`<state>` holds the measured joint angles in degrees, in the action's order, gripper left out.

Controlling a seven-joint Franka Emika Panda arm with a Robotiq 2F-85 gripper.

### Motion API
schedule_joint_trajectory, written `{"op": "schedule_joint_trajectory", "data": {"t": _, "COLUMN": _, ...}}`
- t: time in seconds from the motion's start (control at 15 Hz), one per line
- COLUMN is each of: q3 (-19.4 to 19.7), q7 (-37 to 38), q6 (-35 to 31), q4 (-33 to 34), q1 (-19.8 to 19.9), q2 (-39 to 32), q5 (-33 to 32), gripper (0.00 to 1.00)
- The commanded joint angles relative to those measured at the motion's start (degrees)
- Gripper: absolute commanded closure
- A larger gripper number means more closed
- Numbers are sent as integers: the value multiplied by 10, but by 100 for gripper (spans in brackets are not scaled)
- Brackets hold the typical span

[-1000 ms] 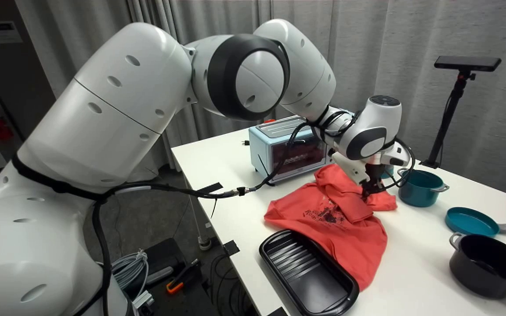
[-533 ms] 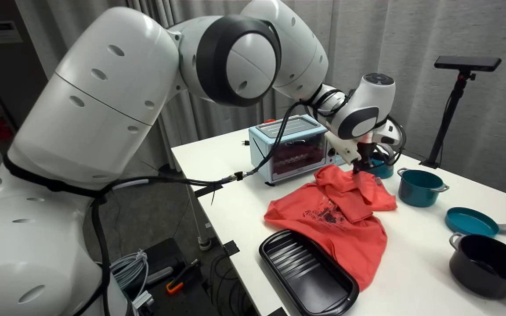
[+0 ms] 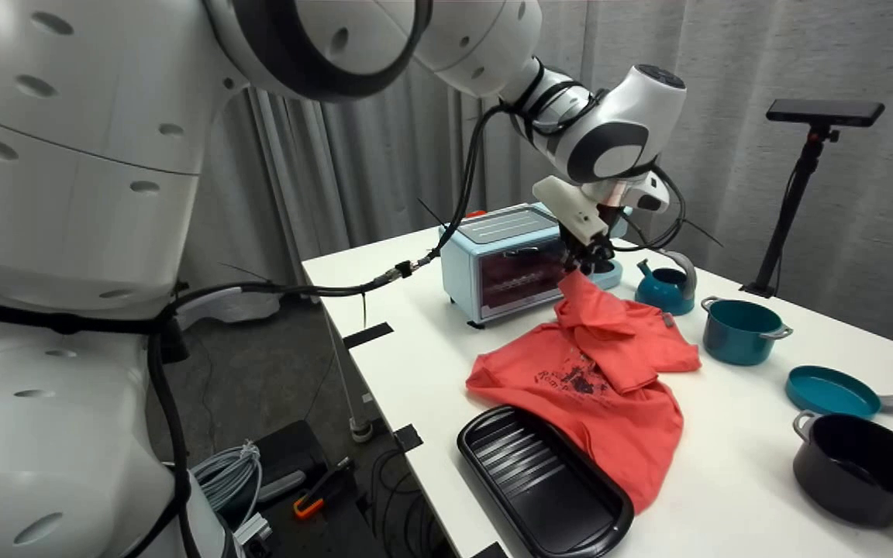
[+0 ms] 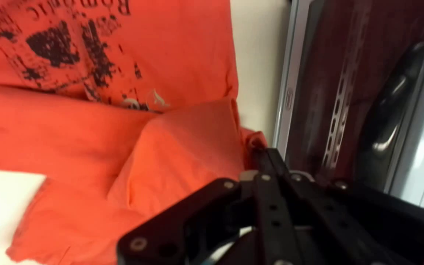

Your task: Unfold the sweatshirt on the table

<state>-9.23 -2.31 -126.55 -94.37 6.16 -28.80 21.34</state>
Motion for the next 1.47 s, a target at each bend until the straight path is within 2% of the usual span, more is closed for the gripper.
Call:
{"op": "schedule_joint_trajectory", "data": {"t": 0.0, "q3": 1, "q7": -85, "q6": 113, "q4": -88, "q1": 18, "q2": 93, "q5": 25, "gripper": 100}}
{"op": "schedule_joint_trajectory", "data": {"t": 0.4, "q3": 17, "q7": -175, "q6": 250, "q4": -144, "q1": 4, "q2": 163, "q5": 43, "gripper": 100}}
{"op": "schedule_joint_trajectory", "data": {"t": 0.87, "q3": 23, "q7": -213, "q6": 274, "q4": -197, "q1": -13, "q2": 200, "q5": 73, "gripper": 100}}
{"op": "schedule_joint_trajectory", "data": {"t": 0.93, "q3": 24, "q7": -213, "q6": 268, "q4": -202, "q1": -16, "q2": 202, "q5": 75, "gripper": 74}}
{"op": "schedule_joint_trajectory", "data": {"t": 1.0, "q3": 25, "q7": -212, "q6": 268, "q4": -201, "q1": -18, "q2": 201, "q5": 74, "gripper": 73}}
{"op": "schedule_joint_trajectory", "data": {"t": 1.4, "q3": 34, "q7": -193, "q6": 240, "q4": -178, "q1": -26, "q2": 186, "q5": 61, "gripper": 27}}
